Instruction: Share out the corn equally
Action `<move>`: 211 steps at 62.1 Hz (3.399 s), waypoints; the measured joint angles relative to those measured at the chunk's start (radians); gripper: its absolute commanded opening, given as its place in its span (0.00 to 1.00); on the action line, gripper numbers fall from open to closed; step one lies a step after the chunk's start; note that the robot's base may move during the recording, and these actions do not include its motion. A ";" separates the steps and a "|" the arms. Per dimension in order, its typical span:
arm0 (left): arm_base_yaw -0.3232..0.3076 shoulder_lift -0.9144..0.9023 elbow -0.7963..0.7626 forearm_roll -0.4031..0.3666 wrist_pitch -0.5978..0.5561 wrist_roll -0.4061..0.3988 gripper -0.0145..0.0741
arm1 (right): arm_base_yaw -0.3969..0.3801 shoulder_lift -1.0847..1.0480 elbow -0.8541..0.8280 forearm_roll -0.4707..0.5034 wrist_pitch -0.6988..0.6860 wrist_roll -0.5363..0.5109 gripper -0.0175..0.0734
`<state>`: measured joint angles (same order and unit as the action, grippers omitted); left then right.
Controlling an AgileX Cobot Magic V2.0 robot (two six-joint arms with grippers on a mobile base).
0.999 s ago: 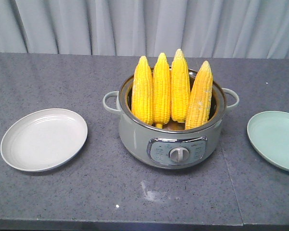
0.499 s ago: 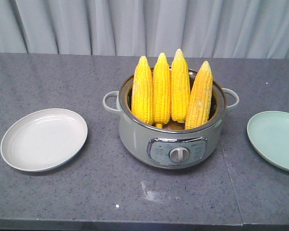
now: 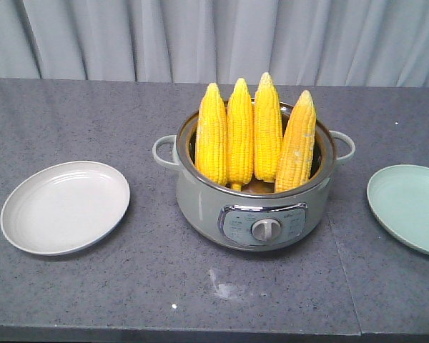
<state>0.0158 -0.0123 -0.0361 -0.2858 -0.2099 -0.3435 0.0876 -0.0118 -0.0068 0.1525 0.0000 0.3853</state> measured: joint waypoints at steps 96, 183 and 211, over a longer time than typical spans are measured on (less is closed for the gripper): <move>0.000 0.635 -0.741 -0.323 0.735 0.585 0.70 | 0.000 0.451 -0.662 -0.006 0.452 -0.499 0.81; 0.000 1.008 -1.075 -0.458 0.863 0.815 0.71 | 0.125 1.710 -1.627 0.030 0.899 -0.469 0.81; 0.000 1.008 -1.075 -0.458 0.863 0.815 0.71 | 0.125 1.771 -1.627 0.000 0.870 -0.453 0.81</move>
<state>0.0158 0.9958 -1.1116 -0.7433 0.6526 0.4719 0.2122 1.7590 -1.6340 0.1525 0.8700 -0.0682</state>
